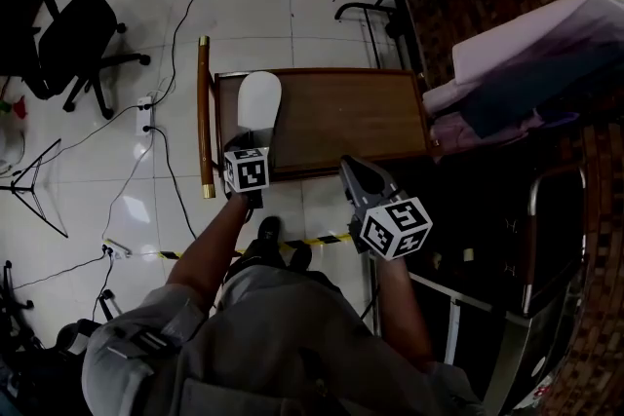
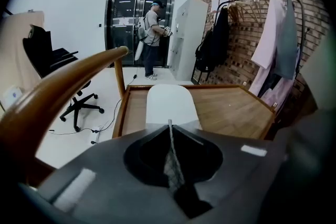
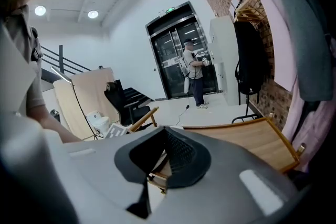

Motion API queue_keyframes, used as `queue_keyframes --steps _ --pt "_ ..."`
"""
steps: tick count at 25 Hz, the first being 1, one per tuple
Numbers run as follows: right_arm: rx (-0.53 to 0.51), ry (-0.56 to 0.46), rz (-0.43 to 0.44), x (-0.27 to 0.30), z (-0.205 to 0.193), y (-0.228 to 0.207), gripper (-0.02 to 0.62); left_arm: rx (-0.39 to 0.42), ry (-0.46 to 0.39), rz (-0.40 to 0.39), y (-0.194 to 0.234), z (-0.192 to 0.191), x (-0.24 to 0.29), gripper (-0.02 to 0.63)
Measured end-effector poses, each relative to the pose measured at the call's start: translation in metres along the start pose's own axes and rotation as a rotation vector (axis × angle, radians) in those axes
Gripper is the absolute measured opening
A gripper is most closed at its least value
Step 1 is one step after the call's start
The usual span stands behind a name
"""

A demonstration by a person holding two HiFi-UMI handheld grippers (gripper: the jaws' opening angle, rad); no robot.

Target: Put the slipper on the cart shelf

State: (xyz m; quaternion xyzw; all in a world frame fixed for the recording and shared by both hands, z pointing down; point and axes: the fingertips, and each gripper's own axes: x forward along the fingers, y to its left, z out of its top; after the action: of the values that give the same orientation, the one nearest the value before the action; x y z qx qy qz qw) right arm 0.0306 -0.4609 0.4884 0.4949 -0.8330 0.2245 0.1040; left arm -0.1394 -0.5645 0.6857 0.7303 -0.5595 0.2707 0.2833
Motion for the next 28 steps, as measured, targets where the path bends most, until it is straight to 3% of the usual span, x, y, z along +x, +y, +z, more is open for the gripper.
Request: queue_keyframes --steps 9,16,21,28 --pt "0.029 -0.061 -0.009 -0.020 0.006 -0.003 -0.002 0.002 -0.189 -0.141 -0.049 0.047 -0.059 0.020" --pt "0.008 -0.115 -0.033 -0.033 0.022 0.004 -0.002 0.014 -0.327 -0.319 -0.085 0.098 -0.107 0.018" --pt "0.037 -0.155 -0.116 -0.061 0.023 -0.011 -0.002 0.044 -0.351 -0.472 -0.128 0.111 -0.129 0.018" --pt "0.068 -0.208 -0.263 -0.115 0.013 -0.029 -0.002 0.109 -0.299 -0.650 -0.197 0.087 -0.141 0.018"
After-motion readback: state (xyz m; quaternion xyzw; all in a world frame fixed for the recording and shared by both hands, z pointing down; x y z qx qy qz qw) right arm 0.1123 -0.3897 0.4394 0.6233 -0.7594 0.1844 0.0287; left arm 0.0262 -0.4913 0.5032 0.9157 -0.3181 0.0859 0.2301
